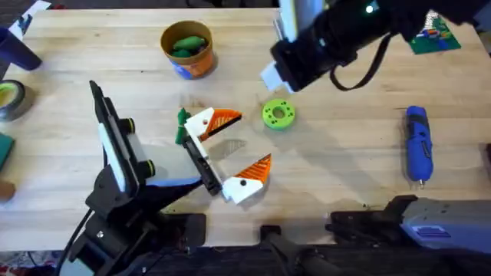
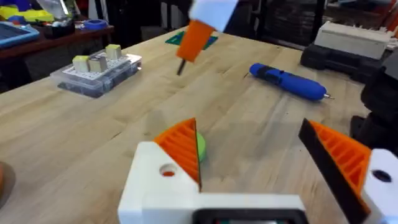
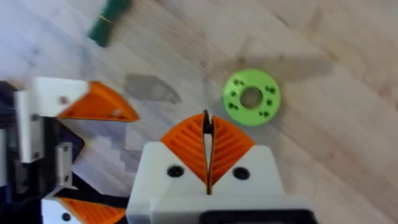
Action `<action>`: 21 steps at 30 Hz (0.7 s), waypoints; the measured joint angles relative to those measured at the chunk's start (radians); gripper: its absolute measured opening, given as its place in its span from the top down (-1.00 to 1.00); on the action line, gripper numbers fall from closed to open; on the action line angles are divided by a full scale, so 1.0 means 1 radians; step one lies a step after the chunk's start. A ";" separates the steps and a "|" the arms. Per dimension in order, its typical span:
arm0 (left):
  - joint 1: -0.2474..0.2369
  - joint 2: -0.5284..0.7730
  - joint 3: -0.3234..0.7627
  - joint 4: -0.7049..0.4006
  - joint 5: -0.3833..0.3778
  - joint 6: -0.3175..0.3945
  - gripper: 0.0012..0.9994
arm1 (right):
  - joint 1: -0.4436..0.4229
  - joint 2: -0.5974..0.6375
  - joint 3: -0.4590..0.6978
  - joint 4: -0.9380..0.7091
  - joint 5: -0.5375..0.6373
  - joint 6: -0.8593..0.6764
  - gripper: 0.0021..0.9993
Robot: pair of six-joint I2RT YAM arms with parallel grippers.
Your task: Pick up the gripper from the table and insert it into the empty holder that is missing its gripper. Then pick up a screw, insert it into the mounting hole, and use the screwdriver to tighten it. Finally, clean up the table by picking up the vegetable and placing it into the bucket.
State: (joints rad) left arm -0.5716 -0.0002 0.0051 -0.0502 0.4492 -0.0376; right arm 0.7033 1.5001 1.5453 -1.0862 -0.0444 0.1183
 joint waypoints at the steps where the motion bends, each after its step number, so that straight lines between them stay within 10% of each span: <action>1: 0.000 0.000 0.000 0.000 0.000 0.000 -0.97 | 0.026 0.000 0.020 0.001 0.014 -0.003 0.99; 21: 0.000 0.000 0.000 0.000 0.000 0.000 -0.97 | 0.209 0.258 0.385 -0.190 0.024 -0.022 0.99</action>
State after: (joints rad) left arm -0.5716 -0.0002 0.0051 -0.0502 0.4492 -0.0376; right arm 0.9121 1.7579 1.9300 -1.2764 -0.0204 0.0968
